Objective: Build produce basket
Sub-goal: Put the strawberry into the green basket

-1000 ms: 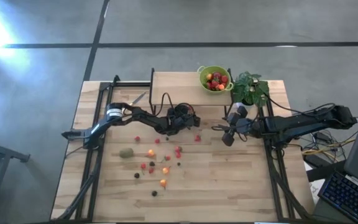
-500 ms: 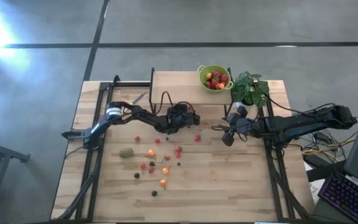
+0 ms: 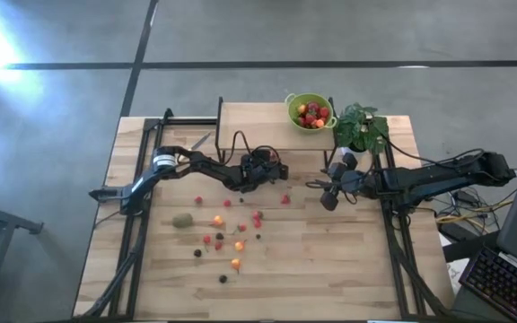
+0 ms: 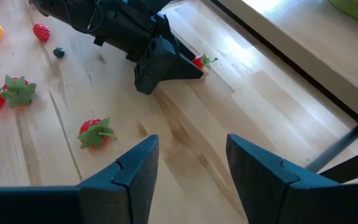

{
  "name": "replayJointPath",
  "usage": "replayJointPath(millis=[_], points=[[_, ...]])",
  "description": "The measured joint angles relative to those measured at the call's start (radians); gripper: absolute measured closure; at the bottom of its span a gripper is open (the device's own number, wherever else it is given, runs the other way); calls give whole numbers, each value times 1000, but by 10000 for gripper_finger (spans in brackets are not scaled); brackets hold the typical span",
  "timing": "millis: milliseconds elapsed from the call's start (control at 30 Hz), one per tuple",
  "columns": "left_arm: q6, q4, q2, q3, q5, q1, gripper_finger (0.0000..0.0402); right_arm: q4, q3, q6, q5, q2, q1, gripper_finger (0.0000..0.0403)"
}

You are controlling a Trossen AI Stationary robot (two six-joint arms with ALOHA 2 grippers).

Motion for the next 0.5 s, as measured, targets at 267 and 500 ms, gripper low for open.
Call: replayJointPath(millis=[267,500], points=[[-3,-5,0,0,3,2,206,0,0,0,-2,0,0,228],[-4,-8,0,-1,8,3,248,0,-1,-3,-20,0,0,250]])
